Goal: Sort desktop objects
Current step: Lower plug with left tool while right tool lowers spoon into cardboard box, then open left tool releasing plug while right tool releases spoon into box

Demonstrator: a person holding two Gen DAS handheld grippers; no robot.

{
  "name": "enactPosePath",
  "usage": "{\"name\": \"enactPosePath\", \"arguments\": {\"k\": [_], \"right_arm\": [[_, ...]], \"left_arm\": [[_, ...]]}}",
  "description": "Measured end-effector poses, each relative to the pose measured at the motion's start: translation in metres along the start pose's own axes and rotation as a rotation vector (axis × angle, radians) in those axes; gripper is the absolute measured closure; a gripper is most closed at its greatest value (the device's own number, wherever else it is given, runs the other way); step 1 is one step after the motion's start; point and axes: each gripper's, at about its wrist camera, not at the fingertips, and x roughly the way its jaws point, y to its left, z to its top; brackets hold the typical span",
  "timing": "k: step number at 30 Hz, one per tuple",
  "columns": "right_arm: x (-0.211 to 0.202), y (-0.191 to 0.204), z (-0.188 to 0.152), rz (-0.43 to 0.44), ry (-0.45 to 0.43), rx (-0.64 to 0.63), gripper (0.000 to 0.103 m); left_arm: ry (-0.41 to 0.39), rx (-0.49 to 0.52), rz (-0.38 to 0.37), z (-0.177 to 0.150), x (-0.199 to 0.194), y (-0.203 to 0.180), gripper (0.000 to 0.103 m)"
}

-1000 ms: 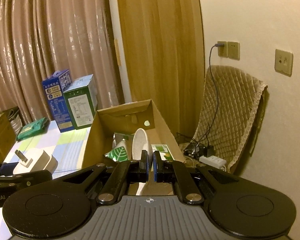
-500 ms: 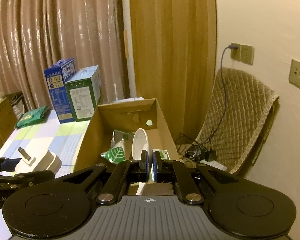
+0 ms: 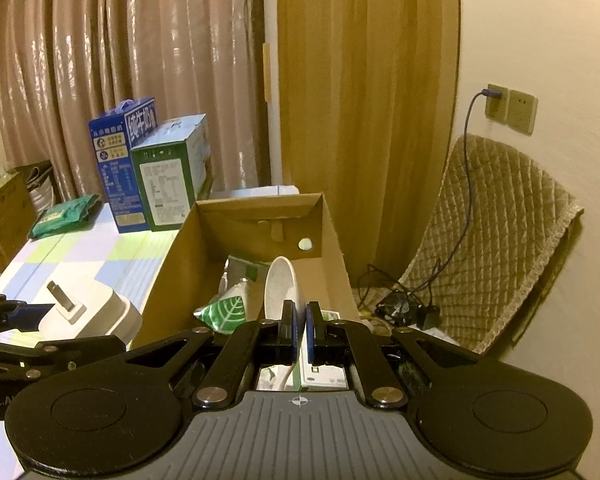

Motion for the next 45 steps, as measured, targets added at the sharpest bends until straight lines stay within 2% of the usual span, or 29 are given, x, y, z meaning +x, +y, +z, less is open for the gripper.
{"name": "enactPosePath", "arguments": {"k": [22,34,45], "right_arm": [[0.070,0.001,0.049,0.044,0.038,-0.047,0.102],[0.110,-0.002,0.059,0.048,0.068,-0.054,0.102],[0.128,-0.005,0.065,0.041,0.078,-0.061,0.102]], "left_arm": [[0.029,-0.020,0.003,0.033,0.055,0.021,0.043],[0.049,-0.036,0.007,0.042,0.087,0.034,0.043],[0.054,-0.048,-0.001,0.047,0.108,0.039,0.043]]}}
